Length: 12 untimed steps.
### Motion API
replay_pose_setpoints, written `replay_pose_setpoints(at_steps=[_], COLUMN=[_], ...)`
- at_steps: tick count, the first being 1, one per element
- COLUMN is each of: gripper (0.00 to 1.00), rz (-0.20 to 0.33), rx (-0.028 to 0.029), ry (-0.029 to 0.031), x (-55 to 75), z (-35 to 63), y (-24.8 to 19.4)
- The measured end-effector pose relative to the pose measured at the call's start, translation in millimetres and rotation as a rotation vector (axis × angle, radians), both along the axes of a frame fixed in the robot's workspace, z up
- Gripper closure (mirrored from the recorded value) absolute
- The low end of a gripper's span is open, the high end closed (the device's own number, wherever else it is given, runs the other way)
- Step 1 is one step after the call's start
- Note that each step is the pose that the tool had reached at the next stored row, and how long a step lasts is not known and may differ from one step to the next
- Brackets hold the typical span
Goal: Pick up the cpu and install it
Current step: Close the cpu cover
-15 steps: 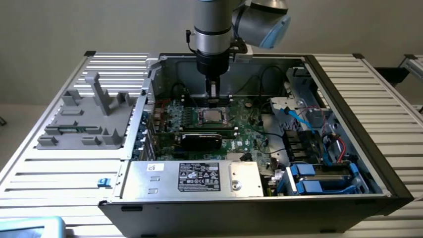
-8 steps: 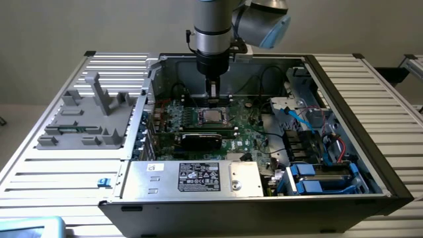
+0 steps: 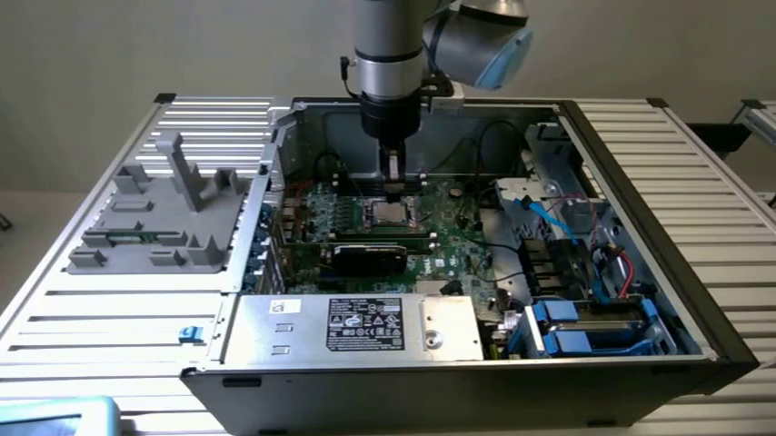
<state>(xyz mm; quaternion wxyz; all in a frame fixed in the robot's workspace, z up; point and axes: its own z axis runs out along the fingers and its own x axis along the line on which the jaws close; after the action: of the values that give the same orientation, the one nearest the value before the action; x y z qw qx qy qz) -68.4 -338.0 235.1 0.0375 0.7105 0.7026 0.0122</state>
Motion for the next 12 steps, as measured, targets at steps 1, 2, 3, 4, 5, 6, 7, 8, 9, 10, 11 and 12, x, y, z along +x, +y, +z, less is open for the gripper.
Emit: replay_pose_setpoints(at_steps=[1, 2, 3, 4, 5, 6, 7, 8, 9, 10, 11, 12], gripper=[0.89, 0.89, 0.89, 0.89, 0.89, 0.89, 0.89, 0.89, 0.89, 0.89, 0.89, 0.89], rz=[0.000, 0.000, 0.000, 0.000, 0.000, 0.000, 0.000, 0.000, 0.000, 0.000, 0.000, 0.000], rx=[-0.0013, -0.0022, -0.0030, -0.0033, -0.0038, -0.0041, -0.0042, -0.0042, -0.0042, -0.0040, -0.0040, -0.0041], ry=[-0.0023, -0.0042, -0.0053, -0.0058, -0.0062, -0.0065, -0.0067, -0.0068, -0.0069, -0.0071, -0.0073, -0.0075], x=[0.0, 0.0, 0.1, 0.1, 0.0, 0.0, -0.1, 0.0, 0.0, 0.0, 0.1, 0.0], z=[-0.6, -1.3, -2.1, -3.1, -4.2, -5.2, -6.2, -7.0, -8.0, -9.3, -10.8, -12.3], y=[0.0, 0.0, -0.3, -0.6, -1.1, -1.8, -2.8, -4.1, -5.3, -6.1, -6.6, -7.0])
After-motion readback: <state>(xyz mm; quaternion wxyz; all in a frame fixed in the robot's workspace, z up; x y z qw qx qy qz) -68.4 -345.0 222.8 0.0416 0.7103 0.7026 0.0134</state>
